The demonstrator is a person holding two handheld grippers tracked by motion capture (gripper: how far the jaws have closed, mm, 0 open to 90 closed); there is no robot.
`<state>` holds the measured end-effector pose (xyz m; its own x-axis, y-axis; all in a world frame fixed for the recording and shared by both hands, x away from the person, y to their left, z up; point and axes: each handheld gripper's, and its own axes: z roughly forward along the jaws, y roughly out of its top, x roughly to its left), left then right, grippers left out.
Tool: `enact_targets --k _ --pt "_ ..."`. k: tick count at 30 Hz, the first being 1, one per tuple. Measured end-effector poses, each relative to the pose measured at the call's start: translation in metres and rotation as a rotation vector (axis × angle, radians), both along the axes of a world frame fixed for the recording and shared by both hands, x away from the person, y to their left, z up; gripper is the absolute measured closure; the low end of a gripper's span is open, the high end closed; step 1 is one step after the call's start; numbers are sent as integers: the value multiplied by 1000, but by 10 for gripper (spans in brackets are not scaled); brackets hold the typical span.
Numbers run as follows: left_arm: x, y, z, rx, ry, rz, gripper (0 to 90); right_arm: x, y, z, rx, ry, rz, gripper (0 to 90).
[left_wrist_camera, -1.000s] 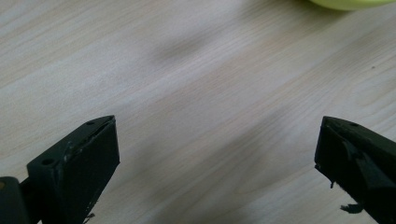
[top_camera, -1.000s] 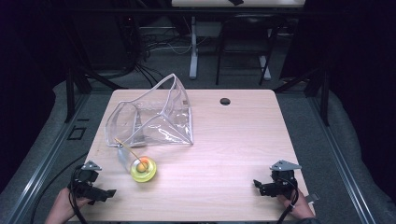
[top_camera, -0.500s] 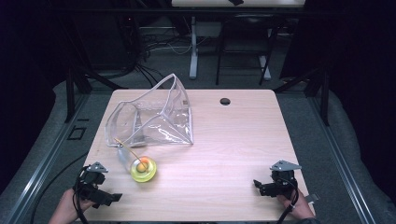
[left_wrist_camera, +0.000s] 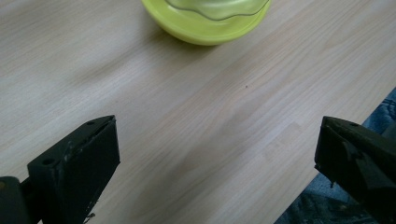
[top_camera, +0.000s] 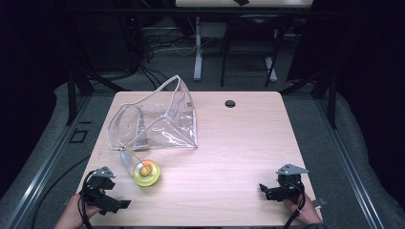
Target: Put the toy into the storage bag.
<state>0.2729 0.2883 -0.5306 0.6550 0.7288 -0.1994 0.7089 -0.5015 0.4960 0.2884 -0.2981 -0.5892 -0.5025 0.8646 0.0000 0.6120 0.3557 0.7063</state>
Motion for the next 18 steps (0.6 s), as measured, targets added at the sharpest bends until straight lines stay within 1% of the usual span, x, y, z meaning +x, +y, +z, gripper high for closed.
enact_targets --k 1,2,3,5,6,10,15,18 --pt "0 -1 1 3 -1 -10 0 0 0 0 0 0 0 0" --pt "-1 -3 2 -9 -3 -6 0 0 0 0 0 0 0 0" --pt "-1 -3 2 -7 -2 -20 0 0 0 0 0 0 0 0" --pt "-2 -6 3 -13 1 -28 0 0 0 0 0 0 0 0" --pt "-2 -8 4 -6 1 -39 0 0 0 0 0 0 0 0" --pt "-2 -12 8 -5 -11 -58 0 0 0 0 1 0 0 0" --pt "-4 -19 18 -35 -29 -75 0 0 0 0 0 0 0 0" --pt "-5 -25 23 -29 -39 -102 0 0 0 0 1 0 -1 0"
